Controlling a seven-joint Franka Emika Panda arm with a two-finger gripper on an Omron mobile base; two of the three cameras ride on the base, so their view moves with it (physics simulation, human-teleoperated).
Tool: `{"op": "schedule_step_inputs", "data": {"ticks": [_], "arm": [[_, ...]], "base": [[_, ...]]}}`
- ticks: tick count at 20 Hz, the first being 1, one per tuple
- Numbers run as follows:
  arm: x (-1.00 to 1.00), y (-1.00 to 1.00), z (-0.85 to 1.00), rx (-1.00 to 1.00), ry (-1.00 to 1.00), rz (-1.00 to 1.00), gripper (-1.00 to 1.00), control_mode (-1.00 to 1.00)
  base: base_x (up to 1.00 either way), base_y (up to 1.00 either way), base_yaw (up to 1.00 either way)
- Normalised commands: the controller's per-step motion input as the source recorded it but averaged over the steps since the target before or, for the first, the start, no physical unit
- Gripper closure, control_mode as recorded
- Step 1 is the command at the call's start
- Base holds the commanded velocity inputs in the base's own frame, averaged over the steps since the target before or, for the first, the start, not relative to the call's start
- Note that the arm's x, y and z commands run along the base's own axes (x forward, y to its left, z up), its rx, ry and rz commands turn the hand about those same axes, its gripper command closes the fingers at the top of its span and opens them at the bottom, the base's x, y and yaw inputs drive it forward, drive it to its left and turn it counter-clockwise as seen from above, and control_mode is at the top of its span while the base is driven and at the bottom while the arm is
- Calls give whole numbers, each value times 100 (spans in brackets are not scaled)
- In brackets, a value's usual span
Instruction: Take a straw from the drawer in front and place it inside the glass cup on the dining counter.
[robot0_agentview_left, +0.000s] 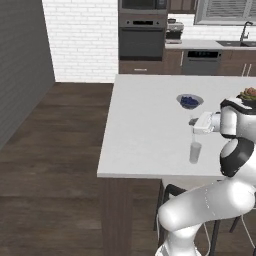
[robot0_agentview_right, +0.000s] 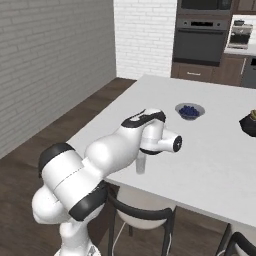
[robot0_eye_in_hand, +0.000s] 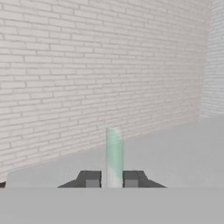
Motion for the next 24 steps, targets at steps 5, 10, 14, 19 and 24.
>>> {"op": "schedule_step_inputs", "data": {"ticks": [5, 10, 14, 19, 24], "arm": [[5, -18, -6, 0, -2, -1, 100, -100], [-5, -8, -16, 0, -1, -1, 100, -100], [-18, 0, -23, 0, -3, 0, 100, -100], [-2, 0, -20, 0, -3, 0, 100, -100], [0, 0, -15, 0, -5, 0, 100, -100]], "base": [[0, 0, 0], [0, 0, 0], [0, 0, 0], [0, 0, 0], [0, 0, 0]]}}
